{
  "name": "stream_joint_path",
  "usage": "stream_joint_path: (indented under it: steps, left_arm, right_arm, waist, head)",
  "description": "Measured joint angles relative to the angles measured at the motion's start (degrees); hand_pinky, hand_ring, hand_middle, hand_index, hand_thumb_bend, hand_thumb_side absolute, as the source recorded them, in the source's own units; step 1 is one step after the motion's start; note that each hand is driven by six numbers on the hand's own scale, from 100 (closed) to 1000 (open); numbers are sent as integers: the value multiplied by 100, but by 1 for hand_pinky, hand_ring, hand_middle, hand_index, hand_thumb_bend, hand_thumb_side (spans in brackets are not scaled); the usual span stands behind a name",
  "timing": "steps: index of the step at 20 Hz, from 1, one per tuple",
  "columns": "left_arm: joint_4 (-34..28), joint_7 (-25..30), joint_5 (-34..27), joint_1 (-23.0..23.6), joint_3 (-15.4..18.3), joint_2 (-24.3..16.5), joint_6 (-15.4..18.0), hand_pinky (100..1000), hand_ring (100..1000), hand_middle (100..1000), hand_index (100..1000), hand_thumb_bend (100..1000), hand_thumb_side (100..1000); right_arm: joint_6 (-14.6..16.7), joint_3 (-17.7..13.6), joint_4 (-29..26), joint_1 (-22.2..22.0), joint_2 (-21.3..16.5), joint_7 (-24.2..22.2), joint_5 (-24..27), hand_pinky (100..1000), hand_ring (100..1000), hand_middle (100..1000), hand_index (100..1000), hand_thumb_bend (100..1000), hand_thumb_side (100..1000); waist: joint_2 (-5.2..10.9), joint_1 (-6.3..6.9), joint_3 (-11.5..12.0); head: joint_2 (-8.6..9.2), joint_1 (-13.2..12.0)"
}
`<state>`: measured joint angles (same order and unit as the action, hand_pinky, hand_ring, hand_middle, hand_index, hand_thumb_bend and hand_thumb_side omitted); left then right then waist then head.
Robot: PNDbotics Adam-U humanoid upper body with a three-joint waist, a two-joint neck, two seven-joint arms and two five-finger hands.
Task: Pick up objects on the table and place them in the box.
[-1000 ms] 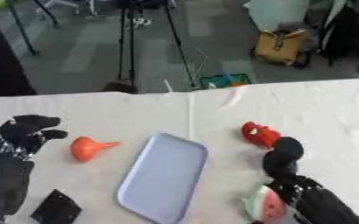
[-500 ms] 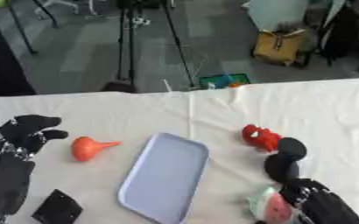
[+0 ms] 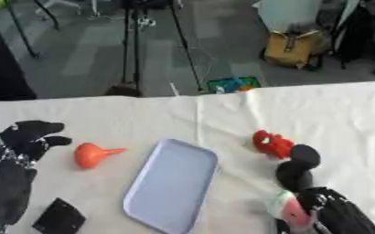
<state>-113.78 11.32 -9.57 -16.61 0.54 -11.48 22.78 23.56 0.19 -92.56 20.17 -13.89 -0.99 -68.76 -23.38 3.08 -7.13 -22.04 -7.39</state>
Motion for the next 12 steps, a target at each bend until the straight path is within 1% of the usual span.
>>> stream_joint_path:
  steps: [7,12]
  left_arm:
    - [0,26,0,0,-13,0,-25,733,806,718,739,131,1000]
    - [0,48,-2,1,-34,0,-47,732,807,718,739,132,1000]
  right_arm:
    - [-70,0,0,115,-2,30,129,764,697,395,630,100,658]
    - [-81,25,0,236,-23,66,258,762,693,392,624,100,649]
  waist:
    - [0,-5,6]
    - [1,-46,14]
  head:
    - [4,0]
    - [46,-2]
